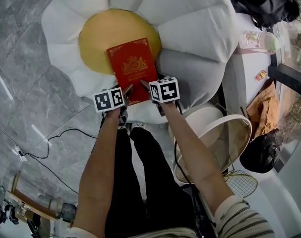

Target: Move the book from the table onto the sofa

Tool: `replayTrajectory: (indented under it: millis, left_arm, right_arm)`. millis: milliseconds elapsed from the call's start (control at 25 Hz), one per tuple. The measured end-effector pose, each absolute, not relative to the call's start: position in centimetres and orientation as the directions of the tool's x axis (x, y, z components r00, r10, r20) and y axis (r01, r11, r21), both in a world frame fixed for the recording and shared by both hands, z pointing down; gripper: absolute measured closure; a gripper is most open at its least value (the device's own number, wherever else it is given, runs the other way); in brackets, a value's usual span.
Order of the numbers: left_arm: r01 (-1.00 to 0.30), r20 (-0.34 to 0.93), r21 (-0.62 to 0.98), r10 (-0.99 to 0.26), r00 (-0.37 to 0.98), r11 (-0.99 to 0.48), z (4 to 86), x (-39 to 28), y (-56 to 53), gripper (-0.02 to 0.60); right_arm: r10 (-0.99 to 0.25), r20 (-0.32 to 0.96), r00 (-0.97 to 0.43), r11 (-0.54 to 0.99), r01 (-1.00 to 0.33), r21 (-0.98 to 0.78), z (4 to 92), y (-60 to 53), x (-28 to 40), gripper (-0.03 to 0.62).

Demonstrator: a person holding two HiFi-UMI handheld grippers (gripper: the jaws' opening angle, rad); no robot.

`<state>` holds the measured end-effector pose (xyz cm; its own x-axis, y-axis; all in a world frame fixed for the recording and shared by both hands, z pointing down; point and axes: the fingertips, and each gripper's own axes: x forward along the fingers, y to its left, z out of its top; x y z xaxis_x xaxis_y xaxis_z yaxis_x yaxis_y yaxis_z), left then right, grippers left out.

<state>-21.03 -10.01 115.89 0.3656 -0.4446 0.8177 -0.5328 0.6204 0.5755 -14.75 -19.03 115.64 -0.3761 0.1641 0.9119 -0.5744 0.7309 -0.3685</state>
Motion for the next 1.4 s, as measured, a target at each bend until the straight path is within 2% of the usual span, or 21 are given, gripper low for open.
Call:
replayTrajectory:
  millis: [480,720,840,920,1040,1240,1400]
  left_arm:
    - [-0.516,0.807,0.589,-0.488,0.333,0.622,112.5,-22.3,-9.3,0.301]
    - [-0.523,0.795,0.604,-0.502,0.341,0.601,110.4,-21.9,-9.2,0.358]
    - [-0.52,0.785,0.615,-0.522,0.334,0.593,108.6,-21.8,-9.3,0.407]
    - [-0.513,0.772,0.63,-0.542,0.333,0.583,107.1,-21.6,-9.3,0.422]
    - [-0.499,0.752,0.652,-0.568,0.333,0.571,104.8,-21.2,-9.2,0.457]
    - [-0.495,0.737,0.669,-0.582,0.343,0.554,101.6,-20.3,-8.5,0.486]
    - [-0.504,0.714,0.69,-0.605,0.353,0.52,99.2,-20.2,-8.7,0.513]
  right_arm:
    - [0.139,0.911,-0.389,0.728,-0.583,-0.36,112.8,-19.4,-14.1,0.246]
    - [0.115,0.909,-0.399,0.697,-0.62,-0.361,110.9,-19.6,-13.2,0.253]
    - [0.087,0.91,-0.405,0.688,-0.636,-0.349,109.0,-19.6,-12.8,0.333]
    - [0.077,0.908,-0.412,0.676,-0.648,-0.351,107.6,-19.4,-12.5,0.356]
    - [0.07,0.904,-0.422,0.665,-0.656,-0.358,105.7,-18.7,-12.6,0.439]
    - [0.068,0.896,-0.439,0.685,-0.632,-0.362,102.6,-16.8,-13.2,0.548]
    - [0.053,0.876,-0.48,0.675,-0.629,-0.385,100.1,-16.1,-13.9,0.568]
